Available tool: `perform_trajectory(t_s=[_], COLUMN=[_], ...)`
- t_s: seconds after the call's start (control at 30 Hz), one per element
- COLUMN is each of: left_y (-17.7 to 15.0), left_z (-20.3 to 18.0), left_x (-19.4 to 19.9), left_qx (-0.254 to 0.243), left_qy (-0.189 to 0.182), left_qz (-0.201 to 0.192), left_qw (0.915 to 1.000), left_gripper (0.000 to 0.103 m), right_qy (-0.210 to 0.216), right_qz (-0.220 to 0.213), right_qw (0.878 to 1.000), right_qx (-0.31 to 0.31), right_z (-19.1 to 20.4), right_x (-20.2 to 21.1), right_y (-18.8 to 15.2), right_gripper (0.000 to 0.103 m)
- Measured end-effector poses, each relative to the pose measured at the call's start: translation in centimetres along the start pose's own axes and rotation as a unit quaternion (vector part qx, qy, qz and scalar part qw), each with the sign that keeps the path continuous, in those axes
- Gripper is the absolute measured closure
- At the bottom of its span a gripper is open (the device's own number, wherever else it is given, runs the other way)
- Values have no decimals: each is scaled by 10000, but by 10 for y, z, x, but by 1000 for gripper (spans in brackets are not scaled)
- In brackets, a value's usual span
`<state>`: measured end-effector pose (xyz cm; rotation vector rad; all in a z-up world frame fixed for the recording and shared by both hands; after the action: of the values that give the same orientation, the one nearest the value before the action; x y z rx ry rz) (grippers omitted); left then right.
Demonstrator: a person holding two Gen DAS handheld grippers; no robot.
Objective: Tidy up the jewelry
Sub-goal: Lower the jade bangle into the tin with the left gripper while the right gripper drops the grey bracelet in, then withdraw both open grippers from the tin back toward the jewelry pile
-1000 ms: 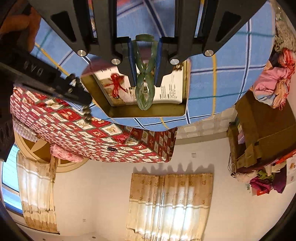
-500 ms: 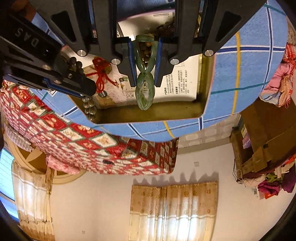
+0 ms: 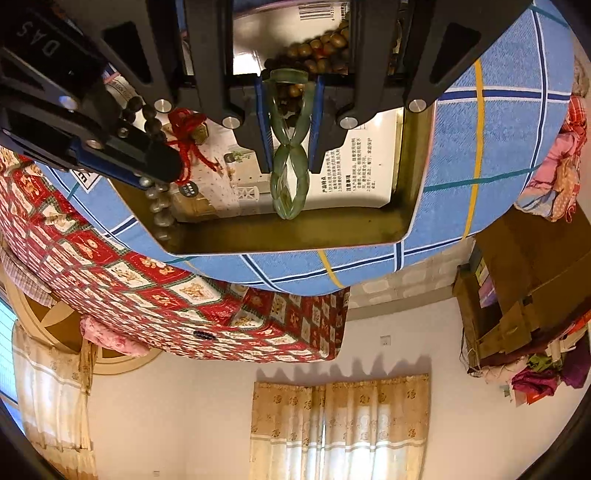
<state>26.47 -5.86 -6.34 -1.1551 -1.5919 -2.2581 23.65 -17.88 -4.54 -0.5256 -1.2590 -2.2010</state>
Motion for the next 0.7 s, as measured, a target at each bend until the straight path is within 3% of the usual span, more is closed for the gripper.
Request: perform_trajectory(t_s=[0.1,0.13,0.17,0.2,0.3,0.53,0.7], left_y=[-1,-1,-1,0,4,10,-15], left_z=[2,2,1,-1,-2,10,16], left_x=[0,0,1,5,14,59,99], left_qx=[55,45,16,-39,-155,-16,377], left_qy=[13,34,68,144,225,336,287], left_qz=[40,43,44,28,-40,-329,-426], left_qw=[10000,10000,10000,9999,9996,9989,9980], left_gripper=[75,63,49,46,44,43,43], right_qy=[52,134,202,237,357,541,406], right_qz=[-61,-105,-172,-255,-493,-789,-783], right_qw=[10000,9998,9996,9994,9980,9954,9960], right_qx=[-37,-64,-76,-56,153,7,109], right_z=[-1,0,1,3,12,21,30], right_x=[2,4,7,10,20,56,77], right_y=[1,1,2,2,3,11,-5], right_gripper=[63,56,38,26,26,25,21])
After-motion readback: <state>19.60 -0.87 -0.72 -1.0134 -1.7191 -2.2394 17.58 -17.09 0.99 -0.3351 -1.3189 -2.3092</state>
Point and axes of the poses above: each gripper's, at about its wrist camera, not at the fingertips, and x roughly against the way its jaws point, z to its left, y to its top, the point moved 3 cm from there along -x, roughly the way its jaws point, and after that the axes turned 15 degrees about -x, right-handed, at the moved point
